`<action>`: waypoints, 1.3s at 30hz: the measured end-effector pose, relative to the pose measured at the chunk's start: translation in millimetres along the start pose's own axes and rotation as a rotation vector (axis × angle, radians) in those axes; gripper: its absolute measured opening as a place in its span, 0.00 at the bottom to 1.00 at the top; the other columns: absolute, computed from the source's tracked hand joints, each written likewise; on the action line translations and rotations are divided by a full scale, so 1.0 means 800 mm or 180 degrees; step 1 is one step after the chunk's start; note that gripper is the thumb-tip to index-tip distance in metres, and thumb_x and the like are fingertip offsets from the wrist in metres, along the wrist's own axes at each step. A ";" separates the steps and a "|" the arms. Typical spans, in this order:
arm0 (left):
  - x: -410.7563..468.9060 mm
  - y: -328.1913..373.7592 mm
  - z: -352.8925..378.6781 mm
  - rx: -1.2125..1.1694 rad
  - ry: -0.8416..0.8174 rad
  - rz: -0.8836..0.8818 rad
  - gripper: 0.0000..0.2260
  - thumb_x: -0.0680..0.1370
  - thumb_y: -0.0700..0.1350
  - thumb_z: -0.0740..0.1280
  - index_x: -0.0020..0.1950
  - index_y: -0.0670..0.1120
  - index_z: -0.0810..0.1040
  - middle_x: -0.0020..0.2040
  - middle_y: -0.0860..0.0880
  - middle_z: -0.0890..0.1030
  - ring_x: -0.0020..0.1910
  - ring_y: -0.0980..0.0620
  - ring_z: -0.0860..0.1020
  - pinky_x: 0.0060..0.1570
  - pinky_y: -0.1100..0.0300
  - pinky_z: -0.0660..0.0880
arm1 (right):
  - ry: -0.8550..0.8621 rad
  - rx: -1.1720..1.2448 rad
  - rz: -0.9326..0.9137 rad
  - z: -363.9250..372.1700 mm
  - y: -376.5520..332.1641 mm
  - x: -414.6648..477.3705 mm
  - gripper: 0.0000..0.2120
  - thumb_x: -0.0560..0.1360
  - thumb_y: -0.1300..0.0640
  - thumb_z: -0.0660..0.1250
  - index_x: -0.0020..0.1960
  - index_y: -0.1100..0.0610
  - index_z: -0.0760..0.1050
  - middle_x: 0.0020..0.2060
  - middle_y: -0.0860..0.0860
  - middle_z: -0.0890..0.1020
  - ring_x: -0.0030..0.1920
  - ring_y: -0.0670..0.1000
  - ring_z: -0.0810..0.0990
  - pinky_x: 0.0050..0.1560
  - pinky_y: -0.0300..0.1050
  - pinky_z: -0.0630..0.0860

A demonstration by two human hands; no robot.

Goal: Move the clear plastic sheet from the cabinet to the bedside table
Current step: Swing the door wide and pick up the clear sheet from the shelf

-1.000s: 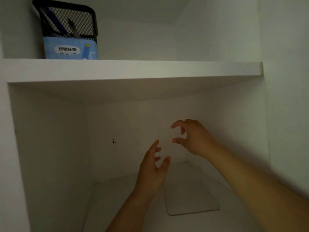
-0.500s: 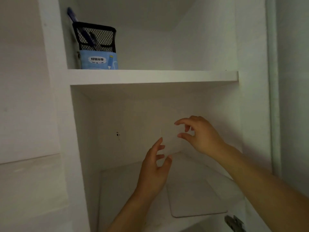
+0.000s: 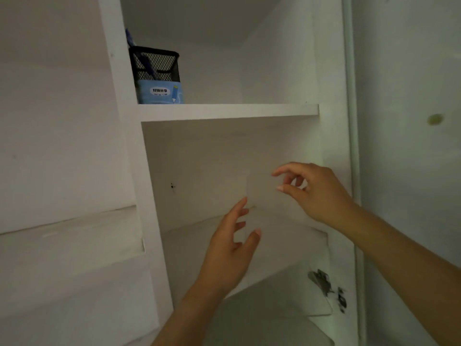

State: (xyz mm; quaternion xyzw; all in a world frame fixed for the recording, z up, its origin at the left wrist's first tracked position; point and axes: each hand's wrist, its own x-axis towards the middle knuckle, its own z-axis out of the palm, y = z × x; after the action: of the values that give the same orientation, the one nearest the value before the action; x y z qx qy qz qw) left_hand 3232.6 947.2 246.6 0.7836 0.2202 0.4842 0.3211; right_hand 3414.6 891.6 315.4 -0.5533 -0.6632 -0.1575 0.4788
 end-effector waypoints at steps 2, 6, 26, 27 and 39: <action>-0.022 0.010 0.002 0.0065 0.0017 0.0016 0.24 0.76 0.48 0.65 0.66 0.67 0.61 0.61 0.66 0.69 0.59 0.67 0.70 0.48 0.69 0.71 | 0.0045 -0.0006 -0.0054 -0.007 -0.008 -0.018 0.11 0.72 0.55 0.69 0.50 0.40 0.74 0.37 0.41 0.77 0.42 0.43 0.73 0.41 0.35 0.69; -0.069 0.030 0.013 0.0223 0.0045 -0.0001 0.24 0.76 0.49 0.65 0.65 0.69 0.59 0.64 0.65 0.68 0.61 0.66 0.69 0.55 0.66 0.73 | 0.0093 0.0156 -0.0083 -0.019 -0.017 -0.056 0.11 0.72 0.55 0.68 0.52 0.42 0.75 0.38 0.40 0.77 0.42 0.42 0.72 0.40 0.33 0.67; -0.302 0.096 0.138 0.0763 0.0326 -0.0921 0.22 0.75 0.50 0.64 0.68 0.62 0.63 0.65 0.61 0.69 0.60 0.66 0.70 0.56 0.61 0.74 | -0.0587 0.0677 -0.0101 -0.083 -0.003 -0.284 0.12 0.74 0.56 0.66 0.57 0.49 0.76 0.38 0.45 0.76 0.41 0.40 0.70 0.43 0.31 0.65; -0.316 0.100 0.139 0.0793 0.0350 -0.0980 0.22 0.75 0.51 0.64 0.67 0.62 0.64 0.65 0.61 0.69 0.60 0.66 0.70 0.57 0.61 0.73 | -0.0651 0.0716 -0.0126 -0.084 -0.007 -0.295 0.12 0.74 0.56 0.66 0.57 0.49 0.76 0.38 0.45 0.76 0.42 0.39 0.70 0.44 0.30 0.64; -0.499 0.133 0.097 0.1173 0.0832 -0.2084 0.23 0.72 0.57 0.60 0.67 0.60 0.64 0.67 0.59 0.68 0.63 0.60 0.69 0.62 0.60 0.69 | -0.1422 0.1165 -0.0550 -0.038 -0.091 -0.404 0.12 0.73 0.56 0.67 0.56 0.50 0.77 0.38 0.46 0.77 0.42 0.43 0.67 0.44 0.32 0.65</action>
State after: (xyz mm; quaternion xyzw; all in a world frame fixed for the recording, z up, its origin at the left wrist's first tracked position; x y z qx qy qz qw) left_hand 3132.7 588.5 51.4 0.6482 0.5806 0.4042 0.2818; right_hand 3341.0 656.2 92.4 -0.4204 -0.8140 0.0501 0.3976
